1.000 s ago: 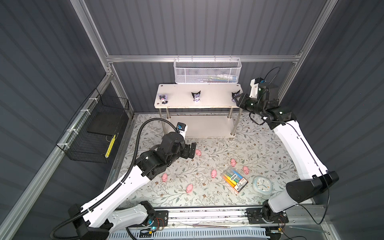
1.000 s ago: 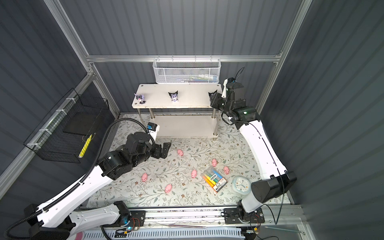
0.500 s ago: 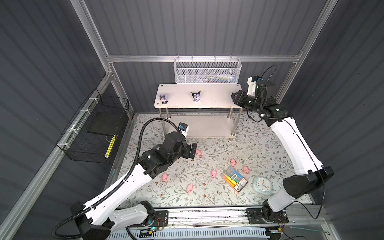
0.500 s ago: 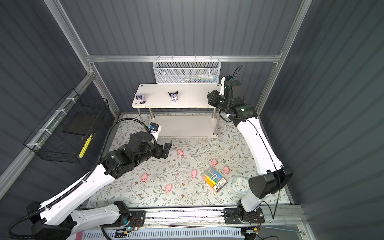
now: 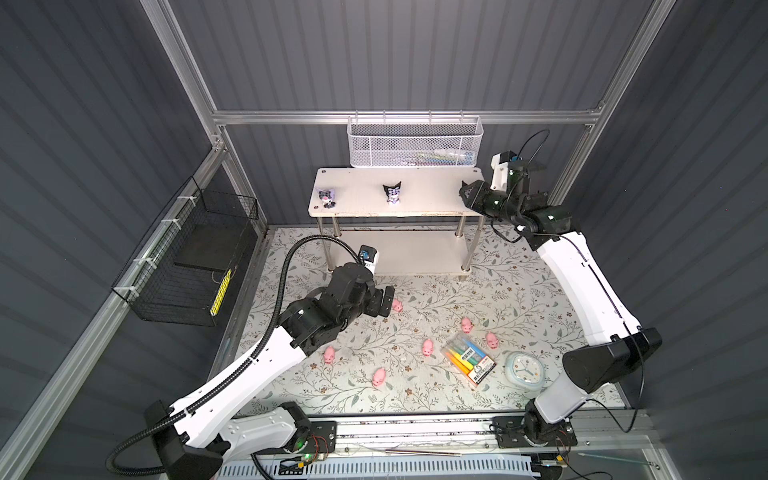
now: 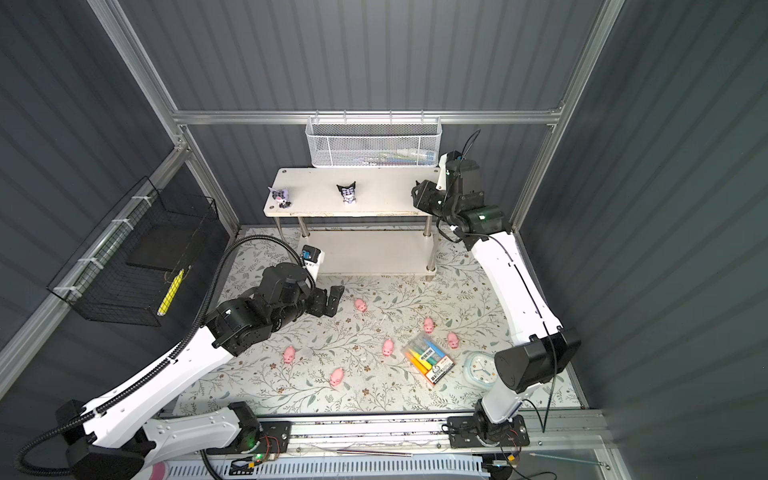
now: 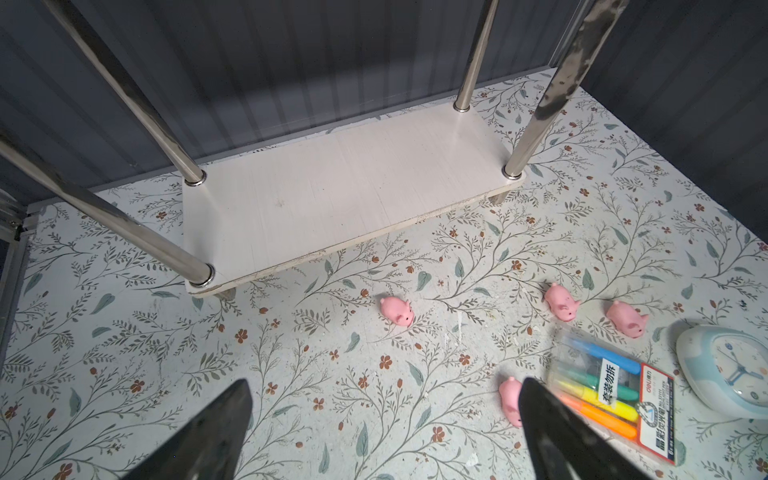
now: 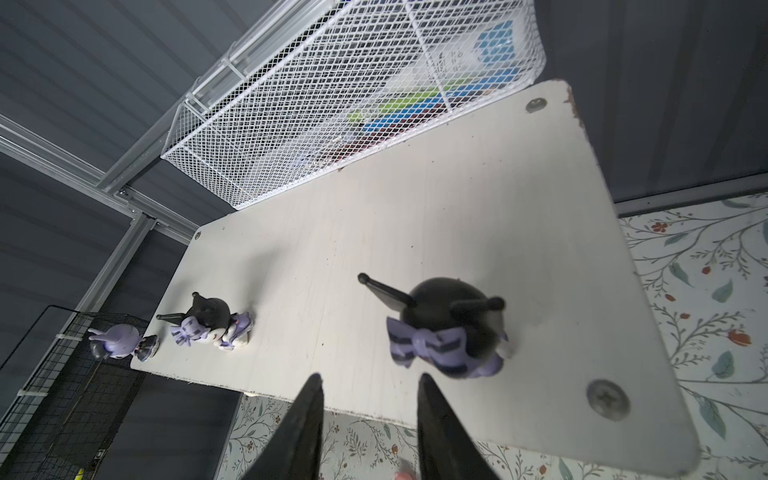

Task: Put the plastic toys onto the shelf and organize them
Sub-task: 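Lift the open right gripper away from the placed figurine, then lower the right gripper toward the pink pigs while the left gripper draws back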

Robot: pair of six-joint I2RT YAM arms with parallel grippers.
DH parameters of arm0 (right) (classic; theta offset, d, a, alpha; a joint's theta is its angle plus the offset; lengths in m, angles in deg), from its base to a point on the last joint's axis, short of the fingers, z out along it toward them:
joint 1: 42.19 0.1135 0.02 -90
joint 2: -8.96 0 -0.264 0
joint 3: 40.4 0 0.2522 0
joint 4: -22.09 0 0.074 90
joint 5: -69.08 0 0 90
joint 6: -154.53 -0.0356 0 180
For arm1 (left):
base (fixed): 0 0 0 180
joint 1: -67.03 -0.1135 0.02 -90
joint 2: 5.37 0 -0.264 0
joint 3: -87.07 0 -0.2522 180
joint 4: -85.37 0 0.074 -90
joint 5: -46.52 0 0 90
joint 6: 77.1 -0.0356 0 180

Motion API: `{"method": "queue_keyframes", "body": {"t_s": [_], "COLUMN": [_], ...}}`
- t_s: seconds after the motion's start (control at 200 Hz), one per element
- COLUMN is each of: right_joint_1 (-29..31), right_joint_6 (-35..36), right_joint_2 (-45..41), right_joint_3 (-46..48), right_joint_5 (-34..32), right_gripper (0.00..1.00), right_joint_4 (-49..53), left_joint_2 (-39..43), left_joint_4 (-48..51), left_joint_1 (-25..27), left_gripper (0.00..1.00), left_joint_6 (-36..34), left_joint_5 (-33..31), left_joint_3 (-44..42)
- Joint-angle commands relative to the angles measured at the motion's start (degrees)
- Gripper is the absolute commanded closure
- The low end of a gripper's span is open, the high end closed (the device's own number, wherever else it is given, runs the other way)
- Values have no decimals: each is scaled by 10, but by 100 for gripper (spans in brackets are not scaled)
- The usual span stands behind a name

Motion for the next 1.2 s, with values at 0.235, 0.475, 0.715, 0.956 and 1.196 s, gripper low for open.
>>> {"method": "queue_keyframes", "body": {"t_s": [0.235,0.475,0.715,0.956,1.196], "right_joint_1": [7,19,20,29,32], "right_joint_6": [11,51,82,59,42], "right_joint_2": [-37,-114,-246,-394,-498], "right_joint_3": [0,30,207,398,502], "right_joint_5": [-11,-24,-27,-61,-88], "right_gripper": [58,26,1,1,1], "right_joint_4": [-12,6,23,52,95], "left_joint_2": [3,11,64,107,196], "left_joint_4": [0,5,-3,-35,-54], "left_joint_1": [2,2,-22,-115,-116], "left_gripper": [0,0,0,0,0], "left_joint_6": [-17,-13,26,112,192], "left_joint_5": [-3,-24,-44,38,7], "left_joint_3": [20,20,-39,-158,-255]}}
